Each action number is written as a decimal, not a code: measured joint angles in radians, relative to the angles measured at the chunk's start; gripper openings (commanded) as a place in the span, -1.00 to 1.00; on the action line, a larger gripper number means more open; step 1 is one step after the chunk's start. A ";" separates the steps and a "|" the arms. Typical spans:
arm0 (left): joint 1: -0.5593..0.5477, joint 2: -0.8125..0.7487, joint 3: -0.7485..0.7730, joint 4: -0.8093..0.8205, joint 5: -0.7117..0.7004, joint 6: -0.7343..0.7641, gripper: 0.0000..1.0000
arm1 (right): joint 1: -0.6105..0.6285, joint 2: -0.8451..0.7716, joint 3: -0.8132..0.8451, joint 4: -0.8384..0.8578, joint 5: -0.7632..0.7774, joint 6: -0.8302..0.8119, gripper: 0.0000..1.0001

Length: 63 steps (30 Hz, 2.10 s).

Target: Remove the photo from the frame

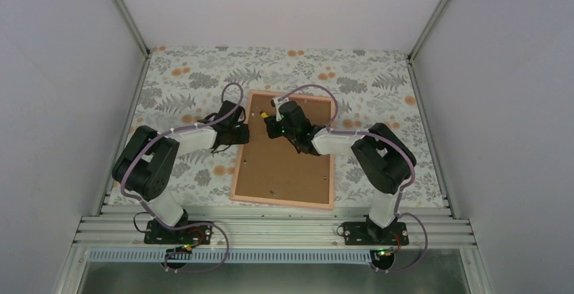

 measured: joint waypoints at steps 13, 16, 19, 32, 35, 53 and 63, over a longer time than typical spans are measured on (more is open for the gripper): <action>0.019 -0.104 -0.103 -0.011 -0.048 -0.125 -0.78 | -0.003 -0.059 -0.062 -0.051 0.085 0.029 -0.92; 0.024 -0.151 -0.142 -0.029 -0.073 -0.192 -0.82 | -0.009 -0.094 -0.084 -0.055 0.106 0.040 -0.92; 0.023 -0.192 -0.176 -0.043 -0.091 -0.275 -0.82 | -0.016 -0.134 -0.110 -0.056 0.116 0.048 -0.92; -0.082 -0.317 -0.246 -0.081 -0.120 -0.498 0.34 | -0.047 -0.273 -0.209 -0.043 0.115 0.047 -0.92; -0.072 -0.330 -0.171 -0.175 -0.190 -0.420 0.58 | -0.050 -0.304 -0.243 -0.041 0.112 0.044 -0.92; 0.053 0.132 0.354 -0.106 -0.169 0.444 0.88 | -0.055 -0.426 -0.380 -0.027 0.108 0.032 -0.92; 0.124 0.349 0.542 -0.115 0.008 0.638 0.84 | -0.055 -0.453 -0.411 -0.023 0.104 0.027 -0.92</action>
